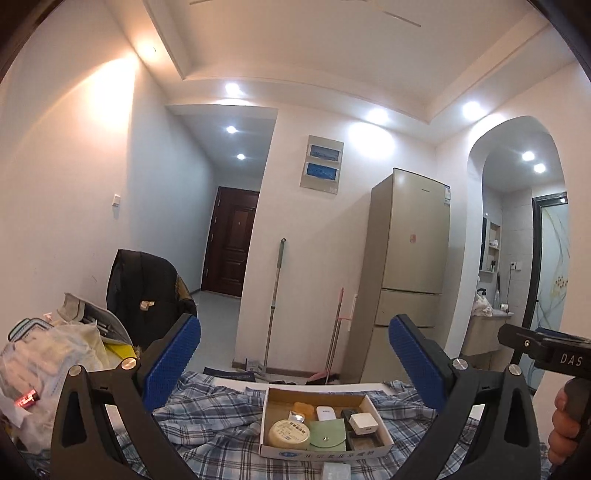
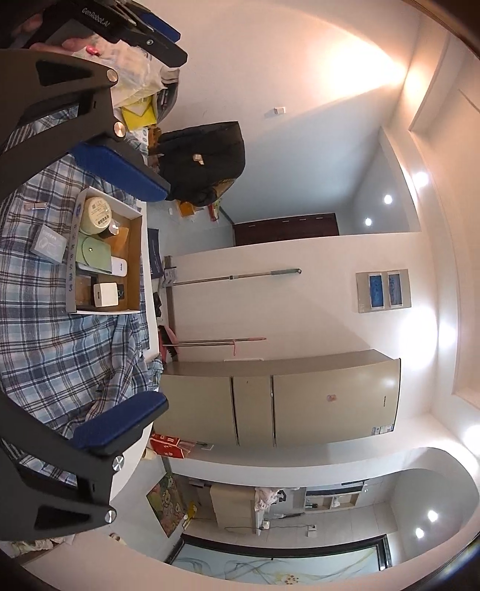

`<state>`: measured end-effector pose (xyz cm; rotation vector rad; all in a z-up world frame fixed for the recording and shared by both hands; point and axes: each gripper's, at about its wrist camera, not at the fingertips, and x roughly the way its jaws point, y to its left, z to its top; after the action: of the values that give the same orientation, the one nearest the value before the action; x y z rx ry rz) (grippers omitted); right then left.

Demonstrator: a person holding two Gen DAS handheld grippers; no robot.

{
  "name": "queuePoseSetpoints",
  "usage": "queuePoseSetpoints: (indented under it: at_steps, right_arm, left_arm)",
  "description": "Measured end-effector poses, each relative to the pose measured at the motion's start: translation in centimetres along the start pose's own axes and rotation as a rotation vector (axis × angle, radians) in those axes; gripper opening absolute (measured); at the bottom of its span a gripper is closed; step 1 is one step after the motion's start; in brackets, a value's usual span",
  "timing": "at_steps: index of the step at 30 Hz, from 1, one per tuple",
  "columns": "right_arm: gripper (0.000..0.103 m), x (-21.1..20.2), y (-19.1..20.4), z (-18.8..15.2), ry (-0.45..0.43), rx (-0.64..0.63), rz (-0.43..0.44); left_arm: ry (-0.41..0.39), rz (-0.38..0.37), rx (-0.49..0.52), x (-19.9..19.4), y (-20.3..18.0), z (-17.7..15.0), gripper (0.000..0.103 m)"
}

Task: Organize rigid objects
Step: 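Raise both grippers from the box and move back toward the shirt, then grasp the nail clipper with the left gripper while the right grasps the grey-blue card box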

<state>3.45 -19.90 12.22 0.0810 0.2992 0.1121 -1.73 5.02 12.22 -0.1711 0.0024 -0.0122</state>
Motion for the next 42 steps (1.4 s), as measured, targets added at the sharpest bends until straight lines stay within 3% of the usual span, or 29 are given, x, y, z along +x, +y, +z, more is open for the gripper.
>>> queuePoseSetpoints:
  at_steps: [12, 17, 25, 34, 42]
  right_arm:
    - [0.102, 3.2, 1.9, -2.2, 0.097, -0.018, -0.015]
    - [0.102, 6.0, 2.9, -4.0, 0.167, -0.012, -0.026]
    - [0.102, 11.2, 4.8, -8.0, 0.328, -0.026, -0.049]
    - [0.082, 17.3, 6.8, -13.5, 0.586, -0.008, -0.051]
    - [0.071, 20.0, 7.9, -16.8, 0.713, -0.026, -0.052]
  left_arm:
    - [0.092, -0.005, -0.011, 2.6, 2.3, -4.3, 0.103]
    - [0.153, 0.039, -0.11, 4.3, 3.8, -6.8, 0.103]
    - [0.244, 0.117, -0.122, 7.1, 5.1, -10.3, 0.103]
    - [0.323, 0.167, -0.072, 9.0, 5.1, -12.3, 0.103]
    - [0.346, 0.16, -0.093, 9.2, 5.4, -12.5, 0.103]
